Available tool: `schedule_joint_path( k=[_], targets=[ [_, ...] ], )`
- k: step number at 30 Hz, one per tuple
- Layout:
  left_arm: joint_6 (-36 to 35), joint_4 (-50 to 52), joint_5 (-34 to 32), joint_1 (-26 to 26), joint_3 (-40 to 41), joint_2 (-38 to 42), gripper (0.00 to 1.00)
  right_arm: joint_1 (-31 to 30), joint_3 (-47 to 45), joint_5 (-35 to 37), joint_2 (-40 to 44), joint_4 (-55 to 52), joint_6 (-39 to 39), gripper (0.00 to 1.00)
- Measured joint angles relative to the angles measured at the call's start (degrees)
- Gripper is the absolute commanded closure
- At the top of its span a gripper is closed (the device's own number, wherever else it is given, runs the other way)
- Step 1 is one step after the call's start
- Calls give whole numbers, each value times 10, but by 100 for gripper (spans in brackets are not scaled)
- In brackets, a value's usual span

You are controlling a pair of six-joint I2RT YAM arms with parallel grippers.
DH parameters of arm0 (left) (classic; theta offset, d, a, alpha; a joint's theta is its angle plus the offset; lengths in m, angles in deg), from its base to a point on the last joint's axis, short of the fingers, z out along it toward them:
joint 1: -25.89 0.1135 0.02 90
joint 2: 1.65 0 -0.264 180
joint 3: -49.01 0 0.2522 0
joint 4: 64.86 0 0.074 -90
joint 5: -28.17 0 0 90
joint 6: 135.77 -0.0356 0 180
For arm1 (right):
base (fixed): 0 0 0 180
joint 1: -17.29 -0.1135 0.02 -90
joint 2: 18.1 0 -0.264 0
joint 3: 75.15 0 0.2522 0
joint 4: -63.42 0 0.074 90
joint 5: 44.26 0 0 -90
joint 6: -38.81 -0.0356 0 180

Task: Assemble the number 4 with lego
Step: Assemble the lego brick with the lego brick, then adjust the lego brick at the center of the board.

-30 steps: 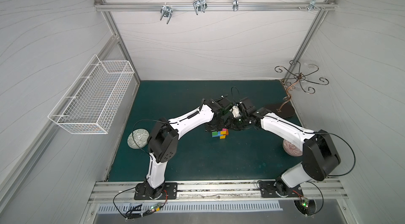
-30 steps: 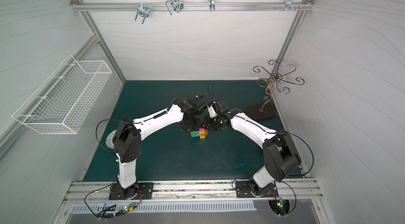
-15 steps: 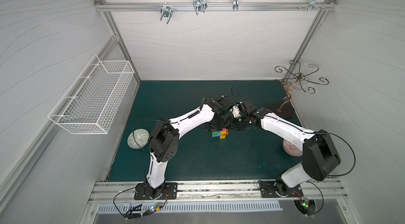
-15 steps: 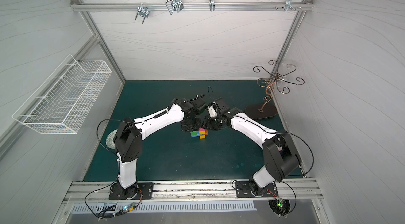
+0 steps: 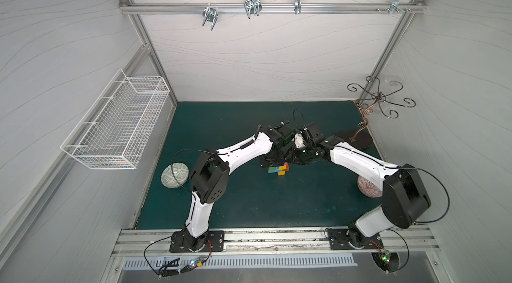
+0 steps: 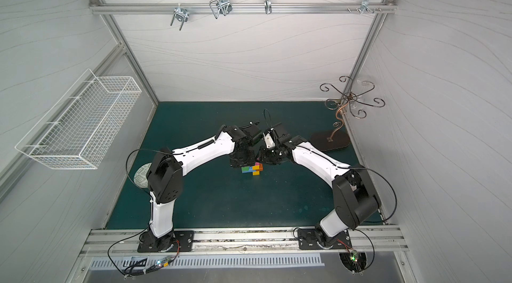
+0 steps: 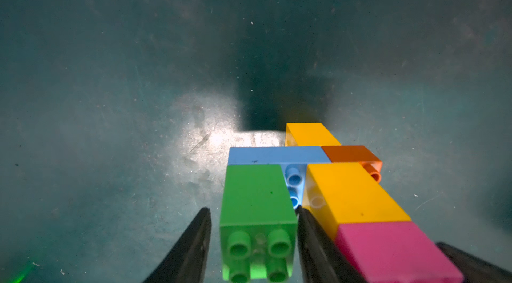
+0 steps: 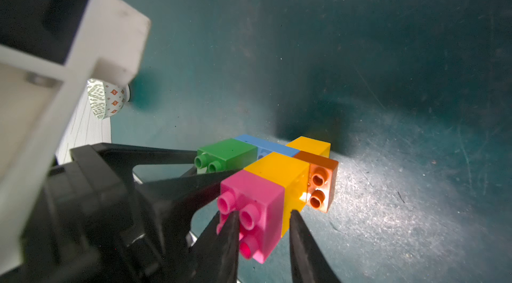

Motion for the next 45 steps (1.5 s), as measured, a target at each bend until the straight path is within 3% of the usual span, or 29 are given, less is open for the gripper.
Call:
schedule_joint_path(
  k=[13,26,33,45],
  targets=[
    [0,2,-26,-1,0,21,43,0,0,0,0,0,0,69],
    [-5,29,-71,-1,1,118,41,0,3,9,2,-7,0,66],
    [-7,32,-88,-1,42,174,40,0,17,22,2,-33,1,63],
    [-11,37,-111,-1,104,209,38,0,38,40,-4,-75,5,51]
  ],
)
